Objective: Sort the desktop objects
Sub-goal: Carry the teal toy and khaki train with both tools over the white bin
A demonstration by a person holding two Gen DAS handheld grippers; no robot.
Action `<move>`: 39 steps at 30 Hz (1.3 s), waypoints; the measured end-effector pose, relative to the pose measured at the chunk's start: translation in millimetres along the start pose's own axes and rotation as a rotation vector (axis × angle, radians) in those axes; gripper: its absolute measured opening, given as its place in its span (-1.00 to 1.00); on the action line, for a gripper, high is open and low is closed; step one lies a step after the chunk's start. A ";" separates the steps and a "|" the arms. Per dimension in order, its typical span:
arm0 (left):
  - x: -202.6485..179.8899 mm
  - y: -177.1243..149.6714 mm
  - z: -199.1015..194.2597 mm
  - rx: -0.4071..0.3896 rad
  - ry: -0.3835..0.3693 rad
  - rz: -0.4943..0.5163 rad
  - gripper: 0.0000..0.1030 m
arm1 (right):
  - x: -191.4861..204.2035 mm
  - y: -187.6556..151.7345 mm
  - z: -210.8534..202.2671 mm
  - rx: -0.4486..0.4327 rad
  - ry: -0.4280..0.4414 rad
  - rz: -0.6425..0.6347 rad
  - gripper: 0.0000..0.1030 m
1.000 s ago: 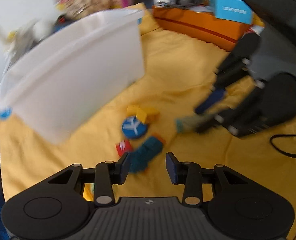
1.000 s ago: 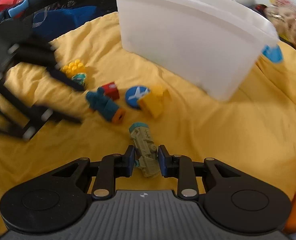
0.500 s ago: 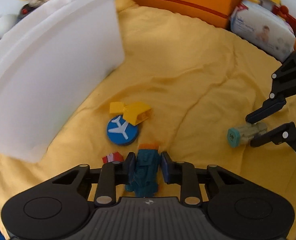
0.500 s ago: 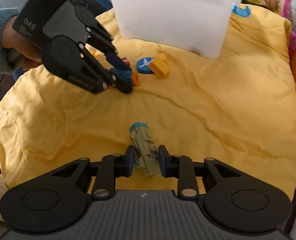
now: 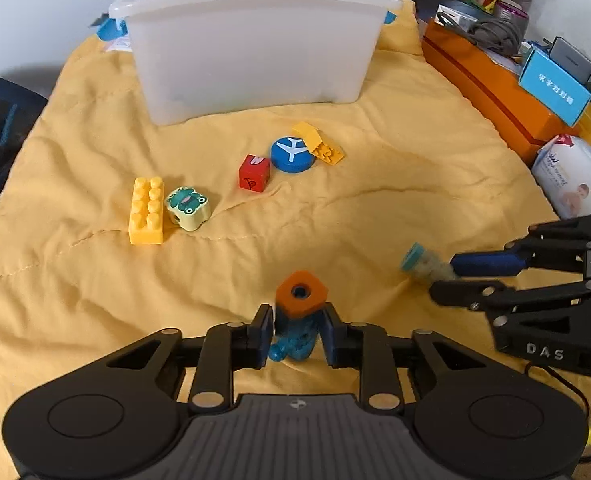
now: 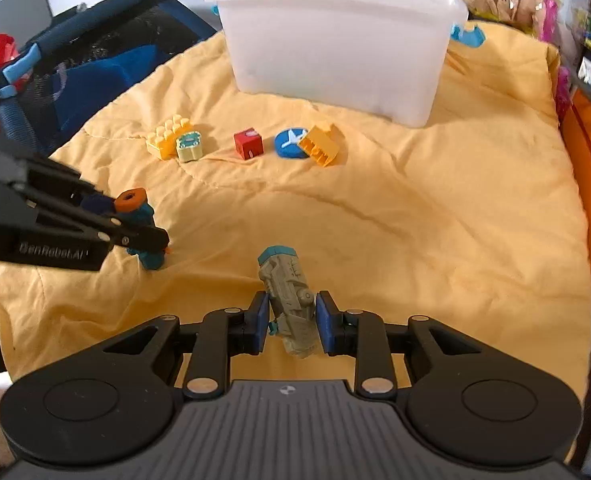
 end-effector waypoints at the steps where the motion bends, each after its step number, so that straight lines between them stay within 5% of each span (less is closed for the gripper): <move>1: 2.8 1.5 0.4 -0.002 0.006 -0.006 -0.25 | 0.7 -0.7 2.4 0.005 0.011 0.017 -0.19; 3: 10.0 -0.4 -2.3 0.003 -0.001 -0.039 -0.10 | 3.1 -1.2 2.1 -0.001 0.024 0.015 0.04; 8: 10.2 -8.0 5.2 0.006 -0.041 -0.105 -0.08 | -1.7 0.4 -3.7 -0.027 0.016 0.008 0.05; 19: -12.5 9.4 17.7 -0.066 -0.001 0.114 -0.08 | -2.6 -0.1 1.5 -0.021 0.021 -0.041 0.05; 22: -15.1 8.0 22.9 -0.058 -0.010 0.130 -0.10 | 0.2 -3.2 9.2 0.002 0.023 -0.057 -0.01; 24: -14.9 7.5 21.6 -0.051 -0.017 0.127 -0.23 | 0.5 -6.8 13.2 0.020 0.012 -0.062 -0.24; 29: -13.1 11.5 13.3 -0.045 -0.058 0.096 -0.23 | 0.6 -1.1 5.4 0.001 0.032 -0.039 -0.24; 39: 9.1 76.3 -50.2 -0.242 -0.047 0.059 -0.23 | -0.1 56.7 -28.9 -0.126 -0.014 -0.085 -0.24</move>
Point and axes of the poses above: each gripper's, at about its wrist camera, not at the fingertips, and z roughly the way its jaws point, x to its left, y to its top, the point moved 7 cm from there along z, roughly the way its jaws point, and after that the axes turned 12 degrees about y, right-handed, at the moved point
